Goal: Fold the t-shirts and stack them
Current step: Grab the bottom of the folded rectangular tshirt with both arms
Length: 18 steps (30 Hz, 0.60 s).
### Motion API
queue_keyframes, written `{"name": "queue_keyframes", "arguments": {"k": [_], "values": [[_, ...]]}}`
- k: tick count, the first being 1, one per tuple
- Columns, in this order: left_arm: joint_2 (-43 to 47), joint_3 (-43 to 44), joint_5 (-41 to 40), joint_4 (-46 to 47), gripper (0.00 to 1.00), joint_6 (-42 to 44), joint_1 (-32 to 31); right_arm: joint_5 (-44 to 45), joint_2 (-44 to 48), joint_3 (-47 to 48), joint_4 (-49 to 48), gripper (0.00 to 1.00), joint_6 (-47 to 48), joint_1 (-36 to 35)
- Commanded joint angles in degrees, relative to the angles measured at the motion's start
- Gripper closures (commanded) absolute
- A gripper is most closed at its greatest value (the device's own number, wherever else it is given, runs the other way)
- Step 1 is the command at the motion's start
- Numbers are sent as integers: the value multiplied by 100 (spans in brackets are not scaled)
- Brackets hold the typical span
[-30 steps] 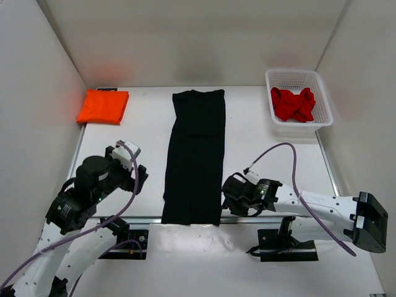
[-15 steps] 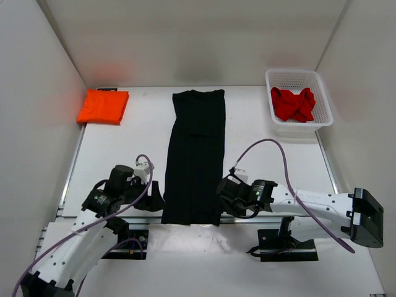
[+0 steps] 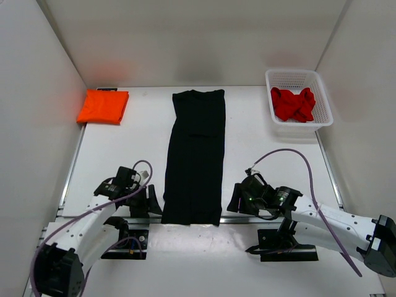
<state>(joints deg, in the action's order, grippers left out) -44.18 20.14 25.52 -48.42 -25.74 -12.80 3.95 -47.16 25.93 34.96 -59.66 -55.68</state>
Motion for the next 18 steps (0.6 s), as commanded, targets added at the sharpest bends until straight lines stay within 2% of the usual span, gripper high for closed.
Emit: {"name": "queue_keyframes", "arguments": {"k": [1, 3, 5, 6, 9, 11, 18], "values": [[-344, 699, -231, -192, 28, 103, -739, -35, 23, 270, 106, 49, 156, -48], [-503, 1227, -571, -334, 27, 392, -1468, 184, -39, 464, 300, 49, 25, -197], [-723, 1536, -1117, -466, 26, 534, -1795, 211, -188, 553, 310, 49, -89, -364], [-758, 1476, -1276, -518, 26, 439, -1849, 212, -197, 562, 266, 49, -125, -399], [-855, 966, -857, -423, 27, -105, -1648, 212, -452, 579, 143, 49, -239, -505], [-951, 738, -925, -300, 29, -273, -1594, 255, -610, 649, 20, 49, -274, -610], [-1277, 535, -575, 876, 31, -652, -1972, -33, -813, 641, -376, 48, -292, -611]]}}
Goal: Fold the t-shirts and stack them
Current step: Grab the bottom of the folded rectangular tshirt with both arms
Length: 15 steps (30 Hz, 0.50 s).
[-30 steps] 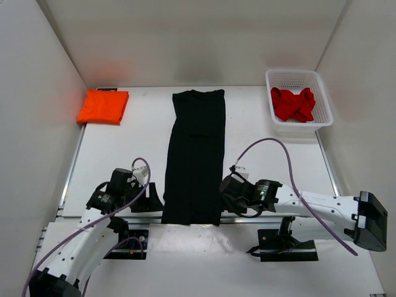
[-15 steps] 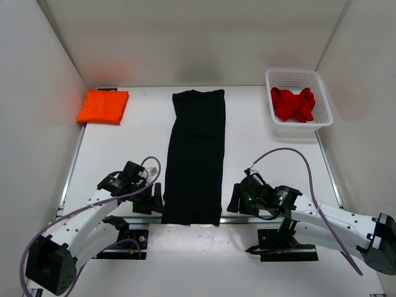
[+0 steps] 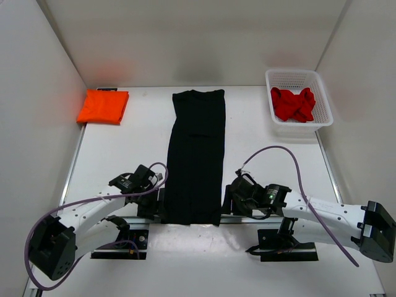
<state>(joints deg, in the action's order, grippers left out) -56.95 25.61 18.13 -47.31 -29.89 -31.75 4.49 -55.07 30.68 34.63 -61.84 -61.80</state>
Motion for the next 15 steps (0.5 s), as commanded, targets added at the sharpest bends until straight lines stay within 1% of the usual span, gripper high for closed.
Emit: {"name": "queue_keyframes", "arguments": {"k": [1, 3, 4, 6, 8, 9, 12, 13, 15], "values": [[-18, 6, 112, 854, 31, -219, -95, -115, -56, 175, -352, 48, -134, 10], [-9, 32, 69, 1126, 32, -123, -139, -168, -48, 141, -466, 48, -161, -16], [-53, -20, 42, 1188, 32, -96, -217, -246, -39, 79, -484, 47, -196, -25], [-132, -152, 86, 1276, 33, -78, -236, -351, -21, -96, -659, 47, -205, 1], [-229, -310, 338, 1434, 35, -175, -166, -370, -39, -115, -677, 45, -153, 10], [-255, -398, 436, 1548, 35, -193, -156, -361, -100, -88, -599, 46, -144, -25], [-343, -442, 446, 1733, 36, -201, -174, -379, -127, -97, -772, 45, 14, 80], [-378, -442, 402, 1795, 36, -167, -174, -622, -170, -140, -843, 45, 32, 124], [-457, -460, 454, 1839, 37, -140, -157, -748, -180, -263, -1028, 46, -21, 177]]}}
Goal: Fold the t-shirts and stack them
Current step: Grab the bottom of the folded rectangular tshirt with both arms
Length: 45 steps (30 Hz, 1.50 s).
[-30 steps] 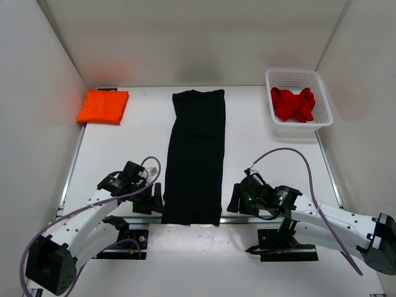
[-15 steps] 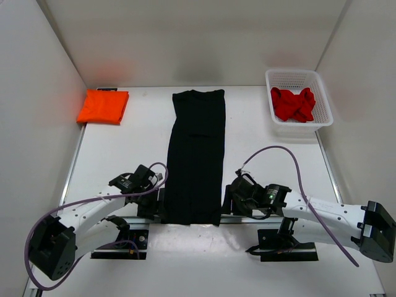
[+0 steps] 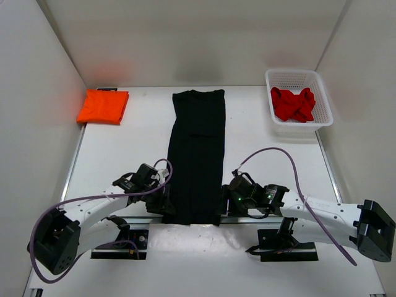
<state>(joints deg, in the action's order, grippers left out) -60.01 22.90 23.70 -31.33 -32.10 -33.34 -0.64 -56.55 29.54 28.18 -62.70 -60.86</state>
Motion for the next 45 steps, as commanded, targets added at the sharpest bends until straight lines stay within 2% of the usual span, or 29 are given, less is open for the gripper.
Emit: {"name": "queue_keyframes", "arguments": {"k": [1, 6, 15, 20, 25, 29, 32, 34, 36, 37, 38, 41, 45], "values": [[-230, -206, -164, 224, 39, 81, 3, -278, -48, -220, -419, 46, 56, 74], [-204, -233, 213, -152, 44, 37, 21, -419, -66, -308, -612, 46, -93, -5], [-292, -189, 231, -620, 47, 19, 12, -595, -312, -440, -1043, 46, -23, 48], [-205, -558, 344, -270, 51, -173, 292, -797, -505, -659, -1429, 50, -225, -13], [-73, -523, 583, 241, 50, -332, 381, -805, -532, -651, -1421, 52, -243, -14], [-55, -610, 469, 189, 48, -227, 381, -805, -409, -757, -1597, 52, -287, 39], [24, -760, 591, 355, 53, -271, 337, -858, -470, -766, -1676, 56, -226, 101], [33, -804, 670, 426, 67, -324, 398, -902, -549, -792, -1772, 62, -252, 101], [50, -804, 714, 470, 76, -341, 451, -972, -567, -818, -1912, 66, -331, 109], [51, -778, 749, 531, 79, -341, 443, -964, -619, -853, -2000, 72, -348, 83], [77, -743, 802, 584, 79, -341, 451, -981, -637, -862, -2088, 73, -340, 66], [121, -620, 846, 655, 80, -262, 460, -1025, -664, -845, -2177, 98, -357, 127], [200, -366, 1031, 681, 84, -271, 557, -1113, -515, -827, -2125, 100, -261, 267]]}}
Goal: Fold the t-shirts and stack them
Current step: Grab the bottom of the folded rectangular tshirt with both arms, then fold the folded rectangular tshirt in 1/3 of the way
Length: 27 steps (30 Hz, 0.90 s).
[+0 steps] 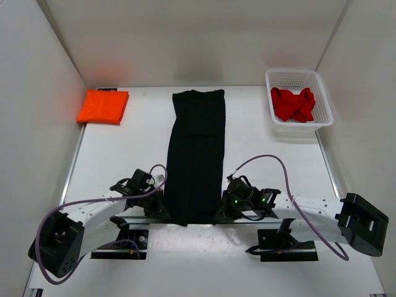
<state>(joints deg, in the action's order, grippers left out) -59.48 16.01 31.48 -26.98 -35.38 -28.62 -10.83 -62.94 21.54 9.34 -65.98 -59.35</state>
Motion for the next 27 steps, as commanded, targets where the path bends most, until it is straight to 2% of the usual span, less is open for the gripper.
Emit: {"name": "queue_keyframes", "arguments": {"k": [1, 3, 7, 14, 20, 27], "values": [[208, 454, 322, 246, 83, 74, 102, -86, 237, -1, -162, 100, 102, 178], [174, 683, 498, 246, 83, 145, 120, -94, 456, 113, -65, 100, 190, 432], [156, 1000, 990, 561, 83, -259, 278, -226, 817, 464, 312, 100, 506, 1038], [34, 1632, 1175, 483, 84, -453, 594, -604, 643, 1168, 595, 100, 1305, 1795], [-607, 2589, 991, 598, 84, -243, 1173, -1025, -200, 2142, 446, 100, 2201, 2927], [-1793, 3960, 464, 686, 84, 259, 1534, -1350, -1465, 3365, 507, 100, 2967, 3535]]}}
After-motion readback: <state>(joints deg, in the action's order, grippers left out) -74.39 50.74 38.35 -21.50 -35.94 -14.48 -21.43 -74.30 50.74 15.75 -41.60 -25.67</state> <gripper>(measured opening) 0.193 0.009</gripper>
